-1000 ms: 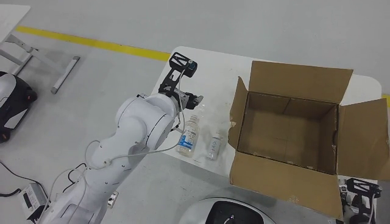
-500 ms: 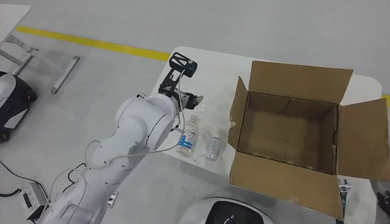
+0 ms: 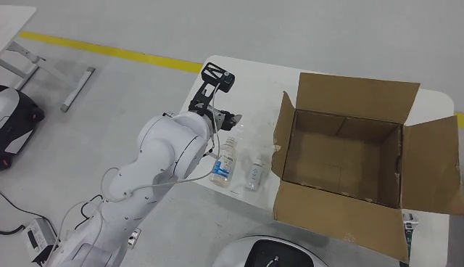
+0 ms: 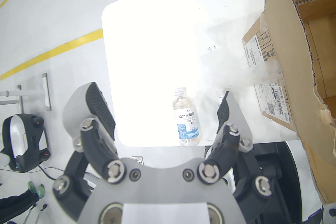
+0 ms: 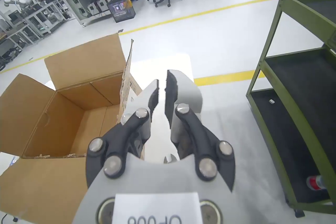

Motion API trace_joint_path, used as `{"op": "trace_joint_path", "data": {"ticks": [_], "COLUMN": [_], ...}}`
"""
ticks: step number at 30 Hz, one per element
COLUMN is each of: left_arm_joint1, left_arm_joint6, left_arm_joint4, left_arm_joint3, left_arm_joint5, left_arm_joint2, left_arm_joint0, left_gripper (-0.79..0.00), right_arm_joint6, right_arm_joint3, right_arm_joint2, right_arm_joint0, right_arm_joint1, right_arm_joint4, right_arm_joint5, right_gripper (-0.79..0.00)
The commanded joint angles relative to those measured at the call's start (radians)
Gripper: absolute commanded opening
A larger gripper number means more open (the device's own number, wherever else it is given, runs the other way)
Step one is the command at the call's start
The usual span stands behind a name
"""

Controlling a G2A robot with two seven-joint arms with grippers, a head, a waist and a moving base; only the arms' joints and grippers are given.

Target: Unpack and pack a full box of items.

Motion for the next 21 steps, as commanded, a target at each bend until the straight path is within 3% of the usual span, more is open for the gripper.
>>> {"op": "trace_joint_path", "data": {"ticks": [1, 11, 21], "left_arm_joint1": [0.000, 0.000, 0.000], "left_arm_joint6": [0.000, 0.000, 0.000], "left_arm_joint4": [0.000, 0.000, 0.000], "left_arm_joint3": [0.000, 0.000, 0.000], "left_arm_joint5": [0.000, 0.000, 0.000], "left_arm_joint2": [0.000, 0.000, 0.000], "left_arm_joint0": [0.000, 0.000, 0.000], "left_gripper": [0.000, 0.000, 0.000], "right_arm_joint6": [0.000, -0.179, -0.106], "right_arm_joint3": [0.000, 0.064, 0.182], "right_arm_joint2": [0.000, -0.051, -0.056], "right_arm_joint0": [0.000, 0.096, 0.286], "right_arm_joint1": [0.000, 0.003, 0.018], "right_arm_joint4": [0.000, -0.094, -0.174], "right_arm_joint5": [0.000, -0.070, -0.009], "right_gripper": [-0.785, -0.785, -0.785]}}
